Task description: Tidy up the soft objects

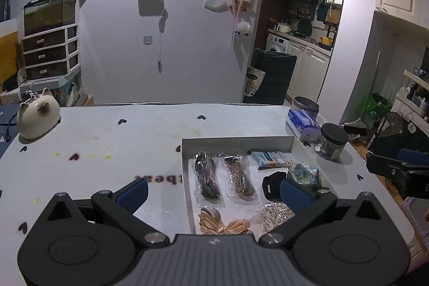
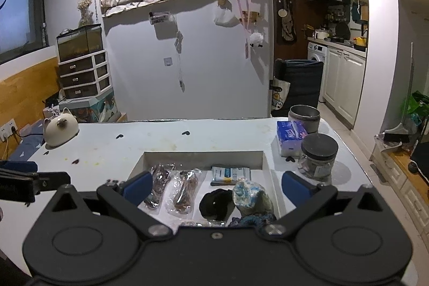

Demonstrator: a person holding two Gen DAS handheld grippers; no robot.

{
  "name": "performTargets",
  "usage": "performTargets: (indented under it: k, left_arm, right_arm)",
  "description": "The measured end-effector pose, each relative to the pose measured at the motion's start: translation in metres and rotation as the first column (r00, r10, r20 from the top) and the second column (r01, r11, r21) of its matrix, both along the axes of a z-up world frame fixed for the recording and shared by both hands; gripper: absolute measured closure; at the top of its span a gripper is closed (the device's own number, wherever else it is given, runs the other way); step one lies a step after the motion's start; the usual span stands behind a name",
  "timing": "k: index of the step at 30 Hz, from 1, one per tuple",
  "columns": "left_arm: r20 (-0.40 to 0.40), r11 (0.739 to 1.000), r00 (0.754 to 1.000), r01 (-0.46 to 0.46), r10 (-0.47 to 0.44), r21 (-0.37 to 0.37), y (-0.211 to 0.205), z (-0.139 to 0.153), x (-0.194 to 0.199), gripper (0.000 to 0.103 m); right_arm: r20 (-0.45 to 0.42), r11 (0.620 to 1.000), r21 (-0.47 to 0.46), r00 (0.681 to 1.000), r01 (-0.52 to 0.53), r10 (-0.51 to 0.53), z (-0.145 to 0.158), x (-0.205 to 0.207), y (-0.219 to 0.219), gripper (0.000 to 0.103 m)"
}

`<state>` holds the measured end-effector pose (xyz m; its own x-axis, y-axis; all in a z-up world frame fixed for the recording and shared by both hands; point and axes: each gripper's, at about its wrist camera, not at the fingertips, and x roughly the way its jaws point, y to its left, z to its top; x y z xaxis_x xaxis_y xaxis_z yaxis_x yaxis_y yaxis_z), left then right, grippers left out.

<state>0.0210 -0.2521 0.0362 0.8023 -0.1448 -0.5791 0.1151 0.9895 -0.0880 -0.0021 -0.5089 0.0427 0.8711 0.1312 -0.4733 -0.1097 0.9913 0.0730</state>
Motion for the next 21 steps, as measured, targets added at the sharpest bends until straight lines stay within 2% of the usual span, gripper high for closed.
performTargets:
  k: [21]
  left_arm:
    - [0.030, 0.999, 0.999, -0.026, 0.025, 0.021, 0.0015, 0.0020, -0.0089, 0.000]
  right_arm:
    - [0.035, 1.000, -0.027, 0.999, -0.001, 0.002, -0.0025, -0.0103, 0.0064, 0.000]
